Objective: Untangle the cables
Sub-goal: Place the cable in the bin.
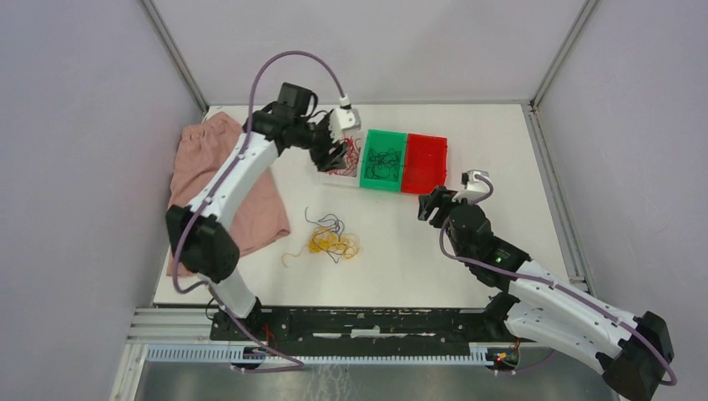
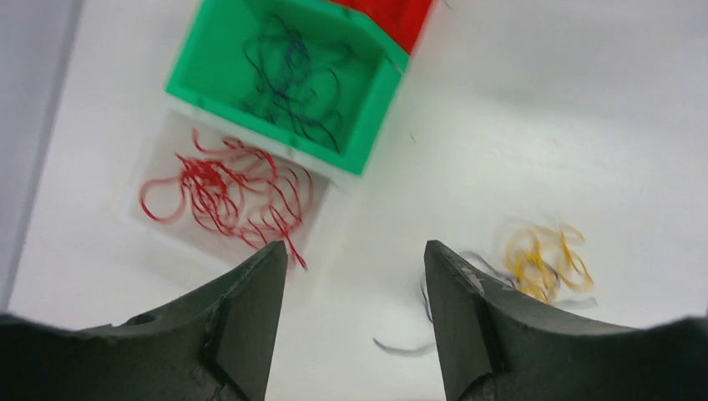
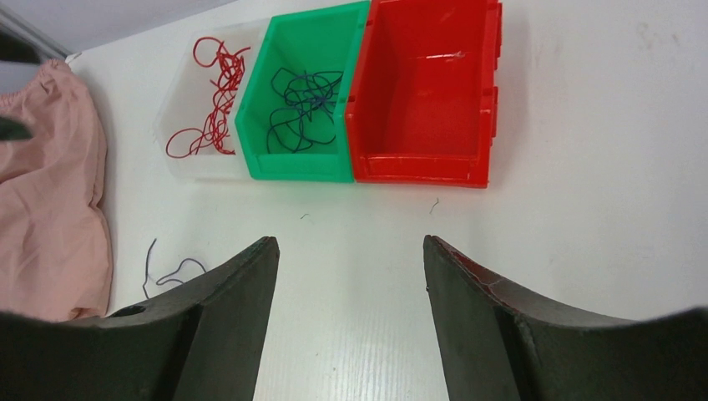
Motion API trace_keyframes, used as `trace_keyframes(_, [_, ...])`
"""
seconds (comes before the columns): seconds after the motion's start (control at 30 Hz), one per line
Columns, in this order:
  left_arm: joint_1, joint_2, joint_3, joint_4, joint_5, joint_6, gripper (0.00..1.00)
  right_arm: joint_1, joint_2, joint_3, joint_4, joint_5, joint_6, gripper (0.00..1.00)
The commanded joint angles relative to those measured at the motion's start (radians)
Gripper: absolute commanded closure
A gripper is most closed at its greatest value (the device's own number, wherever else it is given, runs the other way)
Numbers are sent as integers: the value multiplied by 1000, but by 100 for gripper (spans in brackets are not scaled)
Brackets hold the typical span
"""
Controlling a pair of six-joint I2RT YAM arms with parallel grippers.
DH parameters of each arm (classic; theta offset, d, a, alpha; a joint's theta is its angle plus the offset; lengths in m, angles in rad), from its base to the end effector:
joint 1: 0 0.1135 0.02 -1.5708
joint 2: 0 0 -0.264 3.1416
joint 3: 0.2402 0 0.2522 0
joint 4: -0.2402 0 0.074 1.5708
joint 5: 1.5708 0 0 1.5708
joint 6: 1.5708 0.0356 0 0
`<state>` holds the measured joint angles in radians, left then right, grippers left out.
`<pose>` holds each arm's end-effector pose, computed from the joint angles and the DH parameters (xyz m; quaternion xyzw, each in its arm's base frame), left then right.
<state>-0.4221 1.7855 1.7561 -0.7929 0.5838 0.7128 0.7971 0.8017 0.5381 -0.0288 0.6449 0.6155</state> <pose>0.3509 -0.1791 0.3482 0.5678 0.6952 -0.2143 0.3852 0.1457 0.1185 0.2678 0.1192 0.7752 0.1737 0.5955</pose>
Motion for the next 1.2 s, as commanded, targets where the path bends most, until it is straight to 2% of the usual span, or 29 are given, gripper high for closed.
trace_keyframes(0.0, [54,-182,-231,-300,89,354,33,-1,29,44,70,-57,19,30])
trace_keyframes(0.17, [79,-264,-456,-411,-32,668,34,-1,61,62,79,-95,34,31])
trace_keyframes(0.23, [80,-253,-504,-411,-76,723,34,0,61,72,70,-106,37,31])
trace_keyframes(0.4, [80,-185,-570,-263,-145,737,35,1,43,77,54,-114,43,32])
trace_keyframes(0.73, [76,-87,-645,-1,-142,708,39,1,52,91,30,-119,44,33])
trace_keyframes(0.97, [66,-63,-673,87,-158,693,42,1,68,97,30,-120,42,34])
trace_keyframes(1.17, [65,-33,-656,89,-163,703,45,1,83,106,23,-120,49,35])
